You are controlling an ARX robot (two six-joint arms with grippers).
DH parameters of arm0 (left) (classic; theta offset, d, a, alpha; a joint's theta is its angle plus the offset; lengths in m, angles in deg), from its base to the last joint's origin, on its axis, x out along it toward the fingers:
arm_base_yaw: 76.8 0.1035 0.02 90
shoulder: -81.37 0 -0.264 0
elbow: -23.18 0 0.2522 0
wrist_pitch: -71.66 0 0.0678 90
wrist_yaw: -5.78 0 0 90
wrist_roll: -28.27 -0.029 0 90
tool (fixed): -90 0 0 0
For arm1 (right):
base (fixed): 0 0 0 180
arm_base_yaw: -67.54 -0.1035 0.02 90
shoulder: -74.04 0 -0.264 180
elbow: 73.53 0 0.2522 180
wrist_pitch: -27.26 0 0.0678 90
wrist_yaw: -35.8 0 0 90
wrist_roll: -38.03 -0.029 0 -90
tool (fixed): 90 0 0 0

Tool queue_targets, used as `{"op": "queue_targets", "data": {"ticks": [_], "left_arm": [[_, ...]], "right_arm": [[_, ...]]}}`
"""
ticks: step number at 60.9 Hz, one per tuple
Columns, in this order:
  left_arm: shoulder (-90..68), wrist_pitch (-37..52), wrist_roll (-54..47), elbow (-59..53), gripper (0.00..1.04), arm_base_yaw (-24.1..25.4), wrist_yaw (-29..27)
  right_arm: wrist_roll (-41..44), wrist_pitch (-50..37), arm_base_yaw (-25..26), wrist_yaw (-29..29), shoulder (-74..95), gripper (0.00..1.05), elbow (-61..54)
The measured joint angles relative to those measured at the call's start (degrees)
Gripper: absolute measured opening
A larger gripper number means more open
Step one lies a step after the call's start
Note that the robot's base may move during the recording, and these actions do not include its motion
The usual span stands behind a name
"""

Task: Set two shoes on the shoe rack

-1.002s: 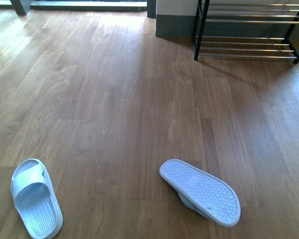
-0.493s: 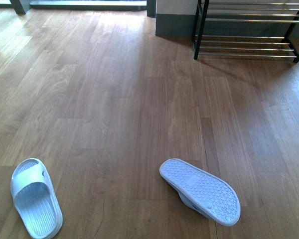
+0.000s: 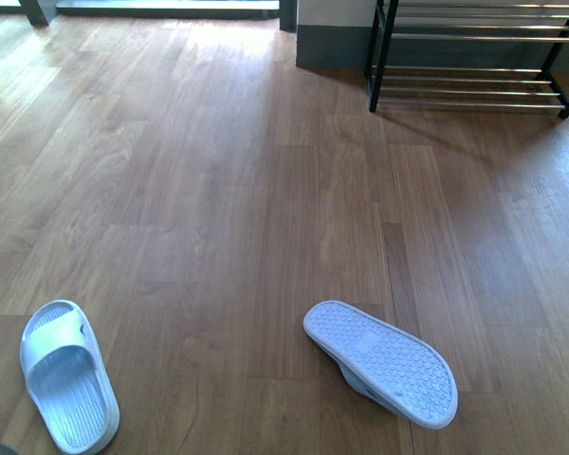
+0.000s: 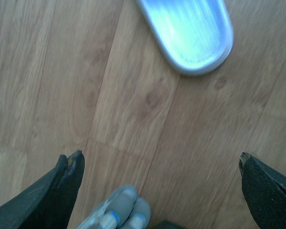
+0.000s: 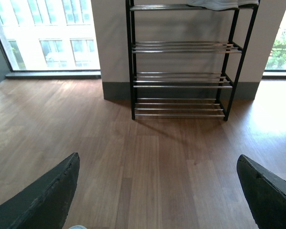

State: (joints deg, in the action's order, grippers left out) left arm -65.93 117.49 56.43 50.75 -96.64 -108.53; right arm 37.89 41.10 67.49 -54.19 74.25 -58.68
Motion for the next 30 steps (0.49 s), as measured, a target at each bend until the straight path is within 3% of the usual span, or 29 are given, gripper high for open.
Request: {"op": "queue_targets", "data": {"ticks": [30], "left_arm": [[-4.94,2.32,-3.34,0.98,0.95,4.15,-11.91]], "right_arm": [[0.0,0.0,0.0,-0.04,0.0,0.96,0.0]]}}
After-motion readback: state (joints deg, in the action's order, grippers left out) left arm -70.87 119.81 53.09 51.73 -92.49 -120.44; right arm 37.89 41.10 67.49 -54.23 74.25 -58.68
